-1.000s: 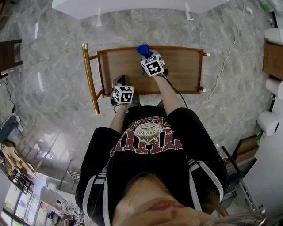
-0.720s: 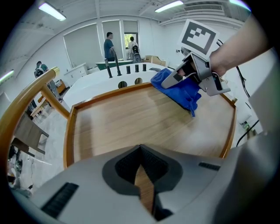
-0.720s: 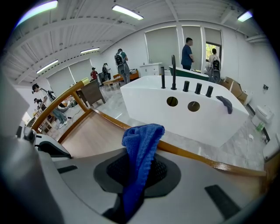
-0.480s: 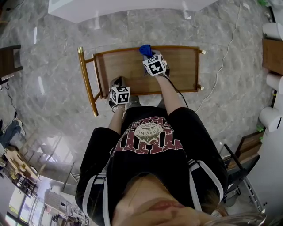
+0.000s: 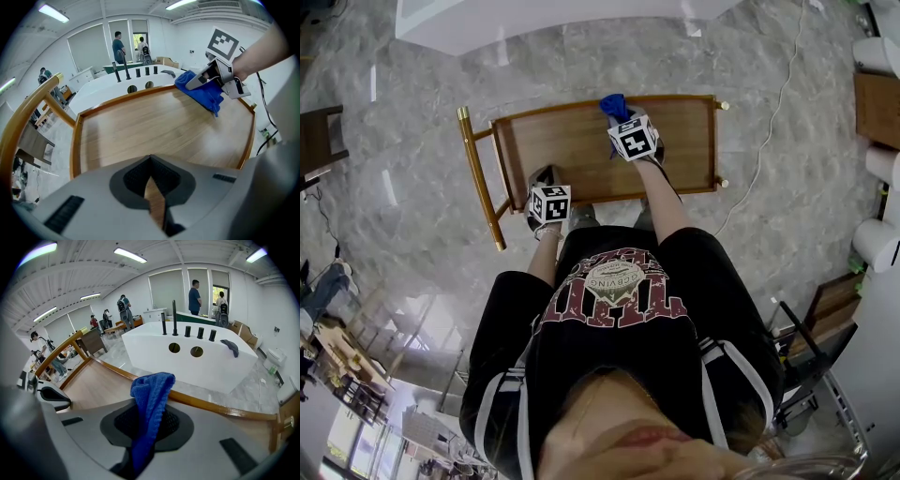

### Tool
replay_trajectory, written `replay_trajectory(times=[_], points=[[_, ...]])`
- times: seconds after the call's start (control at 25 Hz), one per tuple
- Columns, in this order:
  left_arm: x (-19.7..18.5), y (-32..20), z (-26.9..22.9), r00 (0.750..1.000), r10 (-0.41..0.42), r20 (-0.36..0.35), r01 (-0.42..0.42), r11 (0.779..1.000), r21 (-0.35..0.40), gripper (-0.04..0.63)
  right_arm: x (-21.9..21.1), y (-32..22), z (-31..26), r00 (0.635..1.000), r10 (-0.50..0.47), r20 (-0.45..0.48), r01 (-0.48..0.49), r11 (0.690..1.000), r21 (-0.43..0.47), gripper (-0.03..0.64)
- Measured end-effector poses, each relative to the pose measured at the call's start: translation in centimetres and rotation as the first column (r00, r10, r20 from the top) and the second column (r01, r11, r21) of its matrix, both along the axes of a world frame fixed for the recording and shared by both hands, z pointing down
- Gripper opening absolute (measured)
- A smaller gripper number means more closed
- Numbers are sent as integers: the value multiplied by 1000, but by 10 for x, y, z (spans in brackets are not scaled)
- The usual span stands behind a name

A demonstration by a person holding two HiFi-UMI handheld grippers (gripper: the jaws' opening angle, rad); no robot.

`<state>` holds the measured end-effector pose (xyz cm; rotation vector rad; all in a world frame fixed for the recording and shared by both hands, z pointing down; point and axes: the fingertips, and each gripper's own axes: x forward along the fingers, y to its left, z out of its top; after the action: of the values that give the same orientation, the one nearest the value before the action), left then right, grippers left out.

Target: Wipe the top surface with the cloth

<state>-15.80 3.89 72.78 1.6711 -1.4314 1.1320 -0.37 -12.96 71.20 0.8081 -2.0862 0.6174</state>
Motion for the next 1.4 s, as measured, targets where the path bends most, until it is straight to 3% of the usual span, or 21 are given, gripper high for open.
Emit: replay_trajectory(times=[1.4], points=[[0, 1, 2, 998, 0, 67, 1, 1000, -12, 46, 104, -21, 3, 991, 115, -72, -114, 993, 23, 57]])
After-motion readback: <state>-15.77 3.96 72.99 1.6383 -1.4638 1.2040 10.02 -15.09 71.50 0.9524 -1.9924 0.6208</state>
